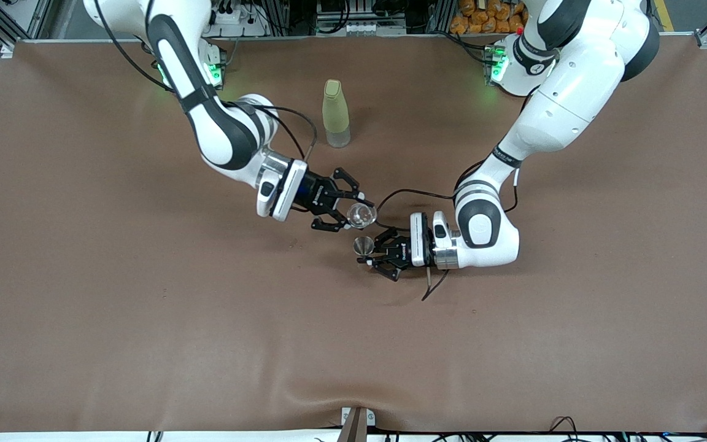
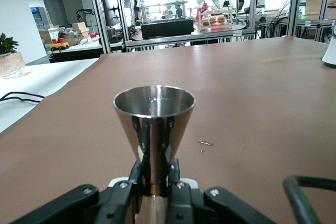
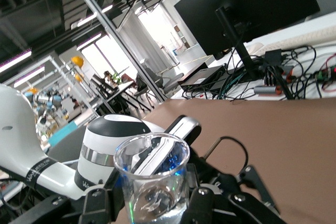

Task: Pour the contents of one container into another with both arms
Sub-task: 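Tilt the beaker with the right gripper over the jigger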

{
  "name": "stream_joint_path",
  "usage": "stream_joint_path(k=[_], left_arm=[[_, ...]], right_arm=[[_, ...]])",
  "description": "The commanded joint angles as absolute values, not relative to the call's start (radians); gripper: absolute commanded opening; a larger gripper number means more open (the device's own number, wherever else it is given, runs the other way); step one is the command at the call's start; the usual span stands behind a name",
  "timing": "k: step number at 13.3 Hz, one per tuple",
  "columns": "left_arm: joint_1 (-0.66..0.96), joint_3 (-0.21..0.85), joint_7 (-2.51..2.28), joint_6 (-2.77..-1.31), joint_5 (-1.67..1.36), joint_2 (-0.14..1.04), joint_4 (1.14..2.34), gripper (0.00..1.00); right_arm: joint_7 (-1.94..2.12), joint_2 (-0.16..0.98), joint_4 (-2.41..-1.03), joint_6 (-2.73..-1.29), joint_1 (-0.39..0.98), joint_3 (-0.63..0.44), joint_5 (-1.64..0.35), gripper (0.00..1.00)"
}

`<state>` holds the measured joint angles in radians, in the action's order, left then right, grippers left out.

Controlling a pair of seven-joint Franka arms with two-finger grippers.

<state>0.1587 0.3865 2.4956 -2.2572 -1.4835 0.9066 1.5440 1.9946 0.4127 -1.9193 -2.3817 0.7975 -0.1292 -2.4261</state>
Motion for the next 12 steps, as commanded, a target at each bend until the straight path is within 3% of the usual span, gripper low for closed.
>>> stream_joint_path(k=[1, 12], left_arm=[[0.164, 0.384, 2.526, -2.269, -1.517, 0.905, 1.539, 0.00], [0.166, 0.382, 2.526, -2.269, -1.517, 0.907, 1.540, 0.00]], right_arm=[[1.983, 0.436, -1.893, -2.390, 0.828, -0.141, -2.488, 0.11], [1.867, 0.478, -1.844, -2.390, 0.842, -0.140, -2.724, 0.09]])
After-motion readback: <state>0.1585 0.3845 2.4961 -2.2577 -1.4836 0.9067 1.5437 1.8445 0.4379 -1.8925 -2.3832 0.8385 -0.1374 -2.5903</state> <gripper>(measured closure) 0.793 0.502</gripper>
